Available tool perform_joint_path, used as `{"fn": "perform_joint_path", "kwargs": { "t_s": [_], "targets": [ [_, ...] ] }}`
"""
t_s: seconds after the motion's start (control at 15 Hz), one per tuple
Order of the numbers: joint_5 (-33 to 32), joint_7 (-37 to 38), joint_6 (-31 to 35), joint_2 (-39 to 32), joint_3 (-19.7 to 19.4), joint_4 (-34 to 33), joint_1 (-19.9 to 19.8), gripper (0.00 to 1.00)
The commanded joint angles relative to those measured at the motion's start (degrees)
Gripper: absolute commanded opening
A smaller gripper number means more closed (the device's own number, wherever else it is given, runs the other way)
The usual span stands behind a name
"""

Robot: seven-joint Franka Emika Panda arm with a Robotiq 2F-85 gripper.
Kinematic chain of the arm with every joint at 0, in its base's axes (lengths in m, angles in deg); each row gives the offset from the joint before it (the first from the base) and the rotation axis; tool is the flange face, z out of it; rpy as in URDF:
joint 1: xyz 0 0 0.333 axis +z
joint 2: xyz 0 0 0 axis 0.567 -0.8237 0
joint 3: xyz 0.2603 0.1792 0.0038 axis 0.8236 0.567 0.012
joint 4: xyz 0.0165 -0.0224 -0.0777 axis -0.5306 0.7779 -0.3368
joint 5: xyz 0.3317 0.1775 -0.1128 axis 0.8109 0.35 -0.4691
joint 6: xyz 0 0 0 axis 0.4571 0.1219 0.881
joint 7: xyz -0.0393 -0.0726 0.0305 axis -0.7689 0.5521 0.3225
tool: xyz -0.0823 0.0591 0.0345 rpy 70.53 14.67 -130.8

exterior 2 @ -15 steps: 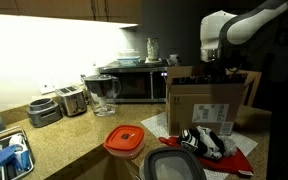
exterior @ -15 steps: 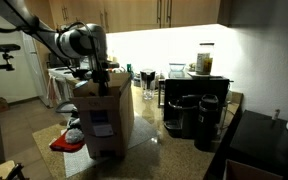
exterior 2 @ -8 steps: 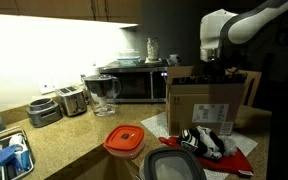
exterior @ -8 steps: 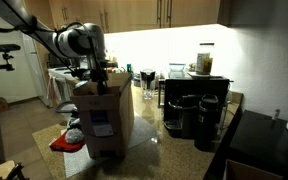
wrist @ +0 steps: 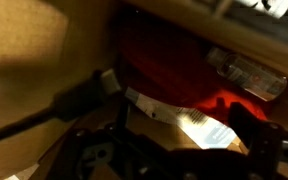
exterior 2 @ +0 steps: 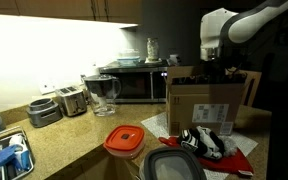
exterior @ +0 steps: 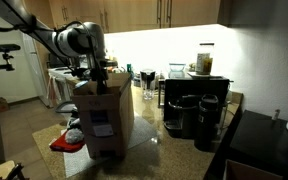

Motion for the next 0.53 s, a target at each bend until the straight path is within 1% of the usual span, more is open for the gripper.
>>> {"fn": "perform_joint_path", "kwargs": {
  "t_s": [0.0, 0.4, 0.47],
  "targets": [
    [0.0, 0.0, -0.1, 0.0, 0.1, -0.1, -0.1, 1.0],
    [0.0, 0.0, -0.1, 0.0, 0.1, -0.1, -0.1, 1.0],
    [-0.3, 0.1, -0.5, -0.6, 0.2, -1.4, 0.0, 1.0]
  ]
}}
